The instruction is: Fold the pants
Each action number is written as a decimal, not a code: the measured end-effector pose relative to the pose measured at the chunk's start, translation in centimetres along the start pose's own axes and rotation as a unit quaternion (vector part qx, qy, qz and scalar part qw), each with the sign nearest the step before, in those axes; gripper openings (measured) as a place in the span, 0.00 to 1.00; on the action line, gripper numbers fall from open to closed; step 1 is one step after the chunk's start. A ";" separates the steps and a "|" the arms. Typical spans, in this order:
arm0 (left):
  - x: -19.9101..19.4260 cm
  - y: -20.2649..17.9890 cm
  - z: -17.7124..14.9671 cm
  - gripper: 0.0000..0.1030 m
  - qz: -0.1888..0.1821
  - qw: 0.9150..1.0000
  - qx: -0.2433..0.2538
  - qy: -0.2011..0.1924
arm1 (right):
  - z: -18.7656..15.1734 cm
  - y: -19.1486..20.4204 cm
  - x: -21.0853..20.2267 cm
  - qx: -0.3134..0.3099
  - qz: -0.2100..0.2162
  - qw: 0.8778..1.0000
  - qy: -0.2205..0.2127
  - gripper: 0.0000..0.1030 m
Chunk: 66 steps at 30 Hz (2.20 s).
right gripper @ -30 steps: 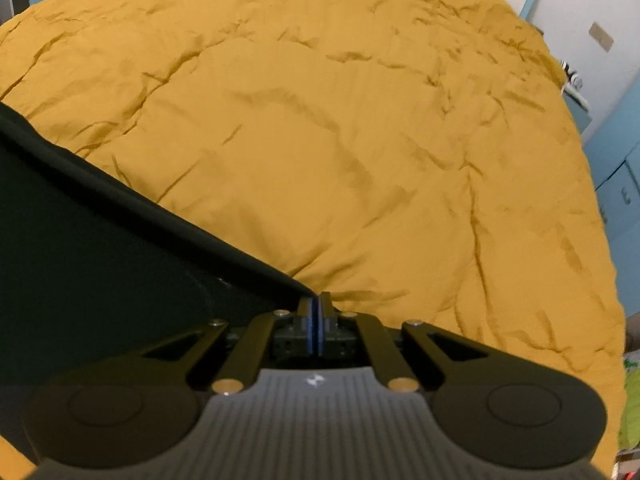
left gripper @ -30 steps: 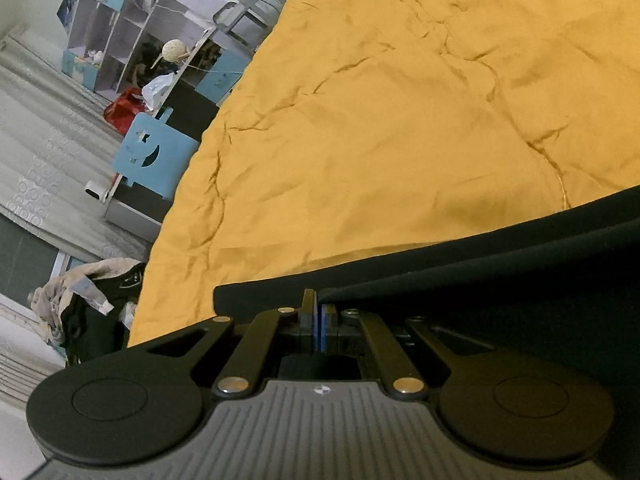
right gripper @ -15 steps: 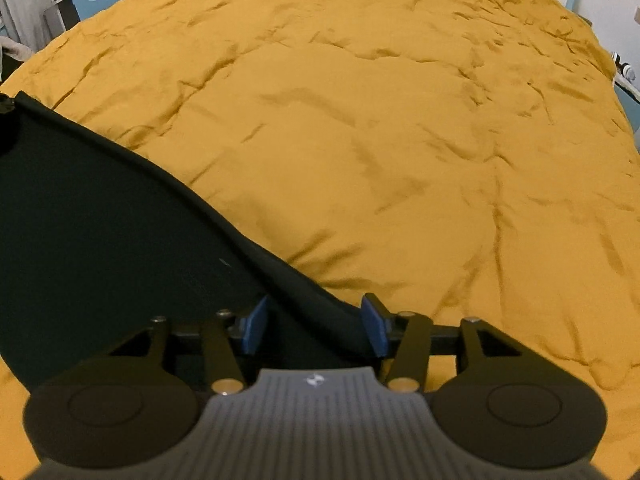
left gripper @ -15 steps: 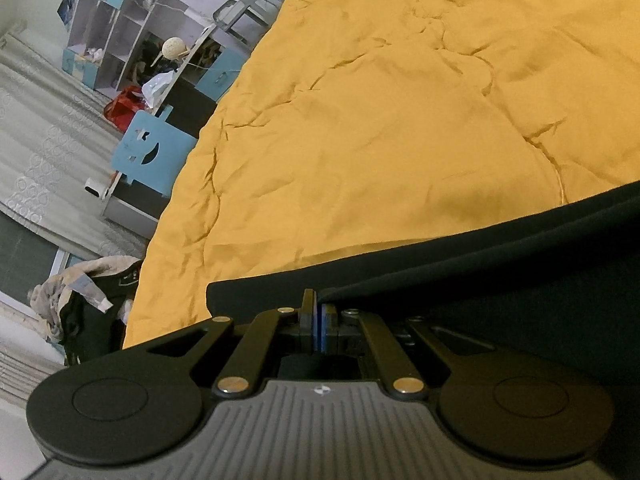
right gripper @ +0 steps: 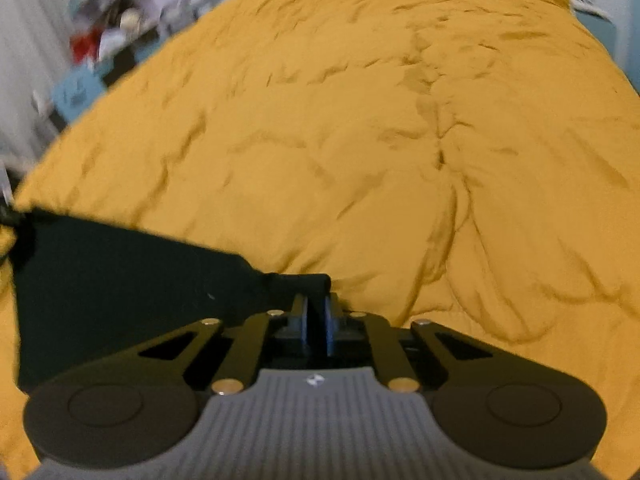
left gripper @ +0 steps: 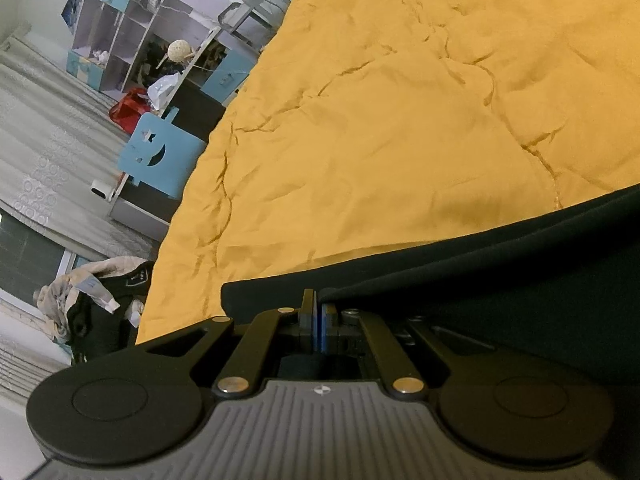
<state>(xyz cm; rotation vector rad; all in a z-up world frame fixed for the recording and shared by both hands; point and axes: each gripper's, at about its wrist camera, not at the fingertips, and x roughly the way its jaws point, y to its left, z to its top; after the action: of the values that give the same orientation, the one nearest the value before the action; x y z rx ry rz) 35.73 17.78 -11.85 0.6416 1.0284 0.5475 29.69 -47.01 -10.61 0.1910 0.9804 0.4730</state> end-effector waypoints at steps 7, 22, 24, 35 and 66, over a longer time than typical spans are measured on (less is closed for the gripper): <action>-2.8 2.3 -0.5 0.01 0.000 1.000 -0.017 -0.025 | -0.8 3.6 -6.4 -0.027 0.005 0.998 -0.056 0.00; -2.3 1.9 -0.1 0.01 0.010 0.999 0.027 -0.036 | -1.8 2.6 -8.8 0.060 -0.010 0.997 -0.041 0.00; -1.3 0.8 0.3 0.01 0.008 0.999 0.039 -0.029 | -1.8 1.8 -6.4 0.073 -0.023 0.997 -0.026 0.00; 2.3 -1.7 0.7 0.03 0.004 0.999 0.053 -0.008 | -0.9 -0.1 -0.6 0.080 -0.062 0.995 0.014 0.00; -26.4 -16.5 -8.6 0.01 -0.425 0.892 0.008 -0.152 | -15.7 7.3 -6.8 -0.028 -0.188 0.982 -0.012 0.23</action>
<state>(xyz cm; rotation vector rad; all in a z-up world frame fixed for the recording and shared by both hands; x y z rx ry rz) 18.88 -9.77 -10.88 0.2243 0.9055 -0.3268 11.28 -44.65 -11.44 -0.0398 0.9521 0.1510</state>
